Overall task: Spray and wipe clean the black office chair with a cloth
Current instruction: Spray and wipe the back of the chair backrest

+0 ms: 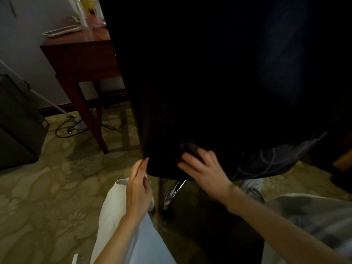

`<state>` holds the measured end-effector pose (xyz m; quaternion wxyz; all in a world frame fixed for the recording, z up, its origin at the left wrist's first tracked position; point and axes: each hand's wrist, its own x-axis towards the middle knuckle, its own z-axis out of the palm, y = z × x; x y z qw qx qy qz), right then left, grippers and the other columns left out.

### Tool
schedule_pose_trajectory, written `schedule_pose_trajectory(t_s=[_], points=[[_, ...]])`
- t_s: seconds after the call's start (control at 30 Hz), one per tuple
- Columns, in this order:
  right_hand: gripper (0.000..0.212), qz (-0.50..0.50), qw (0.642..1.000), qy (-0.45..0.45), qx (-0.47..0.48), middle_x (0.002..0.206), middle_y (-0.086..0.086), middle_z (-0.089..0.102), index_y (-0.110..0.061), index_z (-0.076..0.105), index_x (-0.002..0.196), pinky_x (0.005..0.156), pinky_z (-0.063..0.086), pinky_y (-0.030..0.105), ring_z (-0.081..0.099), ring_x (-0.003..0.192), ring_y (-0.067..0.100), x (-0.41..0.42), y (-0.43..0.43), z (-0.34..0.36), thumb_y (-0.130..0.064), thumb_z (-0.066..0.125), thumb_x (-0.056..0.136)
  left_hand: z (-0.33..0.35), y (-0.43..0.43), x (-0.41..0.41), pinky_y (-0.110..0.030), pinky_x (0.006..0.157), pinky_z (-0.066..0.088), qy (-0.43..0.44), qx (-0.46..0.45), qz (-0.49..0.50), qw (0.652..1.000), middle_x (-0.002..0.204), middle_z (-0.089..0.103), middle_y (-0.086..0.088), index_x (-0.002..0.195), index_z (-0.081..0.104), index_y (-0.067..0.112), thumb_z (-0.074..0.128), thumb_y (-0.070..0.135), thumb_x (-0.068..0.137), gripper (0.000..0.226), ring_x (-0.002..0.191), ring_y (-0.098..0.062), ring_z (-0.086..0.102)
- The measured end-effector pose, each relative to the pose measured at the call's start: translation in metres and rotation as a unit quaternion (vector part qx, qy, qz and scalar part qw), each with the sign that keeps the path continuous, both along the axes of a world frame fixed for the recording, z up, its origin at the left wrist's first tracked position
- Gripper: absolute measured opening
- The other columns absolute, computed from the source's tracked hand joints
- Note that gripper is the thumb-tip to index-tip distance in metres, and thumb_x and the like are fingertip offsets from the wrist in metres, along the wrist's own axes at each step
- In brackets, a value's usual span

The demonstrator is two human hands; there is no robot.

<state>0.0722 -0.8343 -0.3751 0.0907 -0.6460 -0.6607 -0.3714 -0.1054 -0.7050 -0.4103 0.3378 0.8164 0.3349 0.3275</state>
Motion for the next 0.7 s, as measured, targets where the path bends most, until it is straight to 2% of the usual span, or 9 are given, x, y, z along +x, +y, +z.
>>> schedule_pose_trajectory(t_s=[0.03, 0.13, 0.23, 0.33, 0.43, 0.53, 0.6, 0.63, 0.7], points=[[0.04, 0.002, 0.998, 0.011, 0.062, 0.131, 0.002, 0.036, -0.024, 0.043, 0.126, 0.093, 0.031, 0.044, 0.034, 0.114, 0.033, -0.001, 0.007, 0.029, -0.014, 0.045, 0.087, -0.001, 0.0, 0.001, 0.002, 0.079, 0.038, -0.005, 0.002, 0.004, 1.0, 0.139, 0.039, -0.002, 0.137, 0.042, 0.007, 0.045, -0.017, 0.085, 0.057, 0.106, 0.017, 0.047], [0.029, -0.02, 0.979, 0.013, 0.2, 0.131, -0.001, 0.037, -0.028, 0.047, 0.124, 0.091, 0.032, 0.041, 0.033, 0.114, 0.032, 0.007, 0.031, 0.09, -0.035, 0.035, 0.098, -0.007, 0.003, 0.004, -0.004, 0.07, 0.042, -0.006, -0.002, 0.007, 1.0, 0.14, 0.04, -0.005, 0.139, 0.04, 0.011, 0.044, -0.014, 0.086, 0.058, 0.091, -0.015, 0.062], [0.03, -0.042, 0.973, -0.029, 0.227, 0.129, -0.002, 0.038, -0.029, 0.048, 0.122, 0.089, 0.033, 0.039, 0.034, 0.113, 0.031, 0.017, 0.044, 0.094, -0.039, 0.043, 0.094, -0.01, 0.003, 0.009, -0.006, 0.062, 0.042, 0.01, -0.008, 0.021, 1.0, 0.147, 0.033, -0.005, 0.142, 0.036, 0.015, 0.042, -0.009, 0.089, 0.059, 0.074, -0.014, 0.06], [0.036, -0.038, 0.989, -0.091, 0.111, 0.131, -0.002, 0.037, -0.028, 0.053, 0.124, 0.086, 0.032, 0.038, 0.035, 0.112, 0.029, 0.022, 0.039, 0.034, -0.022, 0.043, 0.09, -0.009, 0.004, 0.012, -0.008, 0.061, 0.045, 0.025, -0.03, 0.034, 0.999, 0.153, 0.021, 0.001, 0.147, 0.027, 0.022, 0.042, -0.005, 0.091, 0.064, 0.089, -0.008, 0.058], [0.059, -0.025, 0.985, -0.107, -0.136, 0.132, -0.004, 0.05, -0.028, 0.063, 0.119, 0.089, 0.037, 0.038, 0.041, 0.116, 0.026, 0.021, 0.015, -0.034, -0.025, 0.078, 0.061, -0.005, 0.013, 0.017, 0.003, 0.071, 0.039, 0.018, -0.045, 0.034, 0.998, 0.155, 0.016, 0.002, 0.148, 0.021, 0.022, 0.044, -0.005, 0.091, 0.068, 0.117, -0.005, 0.046], [0.075, -0.063, 0.945, -0.088, -0.309, 0.129, -0.006, 0.057, -0.031, 0.066, 0.113, 0.091, 0.046, 0.035, 0.04, 0.12, 0.024, 0.016, -0.009, -0.067, -0.029, 0.09, 0.042, -0.001, 0.02, 0.022, 0.01, 0.07, 0.031, 0.012, -0.091, 0.035, 0.995, 0.157, 0.01, 0.003, 0.15, 0.015, 0.021, 0.044, -0.008, 0.09, 0.072, 0.106, 0.017, 0.035], [0.069, -0.071, 0.949, -0.049, -0.302, 0.126, -0.005, 0.057, -0.03, 0.068, 0.107, 0.09, 0.048, 0.035, 0.038, 0.118, 0.026, 0.012, -0.016, -0.063, -0.026, 0.09, 0.042, 0.0, 0.022, 0.024, 0.01, 0.071, 0.031, -0.001, -0.097, 0.048, 0.994, 0.156, 0.014, 0.001, 0.149, 0.017, 0.019, 0.045, -0.009, 0.089, 0.072, 0.113, 0.011, 0.037], [0.066, -0.066, 0.961, -0.028, -0.267, 0.126, -0.003, 0.055, -0.028, 0.068, 0.107, 0.09, 0.049, 0.036, 0.038, 0.116, 0.027, 0.011, -0.018, -0.057, -0.023, 0.088, 0.044, -0.001, 0.02, 0.024, 0.009, 0.074, 0.033, -0.011, -0.089, 0.058, 0.994, 0.154, 0.019, -0.002, 0.148, 0.021, 0.018, 0.045, -0.009, 0.088, 0.07, 0.119, 0.0, 0.042], [0.058, -0.035, 0.989, 0.002, -0.145, 0.128, 0.0, 0.045, -0.025, 0.062, 0.113, 0.09, 0.047, 0.042, 0.039, 0.114, 0.031, 0.013, -0.02, -0.026, -0.016, 0.078, 0.059, -0.004, 0.015, 0.023, 0.005, 0.077, 0.036, -0.033, -0.064, 0.067, 0.995, 0.144, 0.029, -0.007, 0.144, 0.031, 0.015, 0.048, -0.009, 0.087, 0.065, 0.113, -0.013, 0.049]])
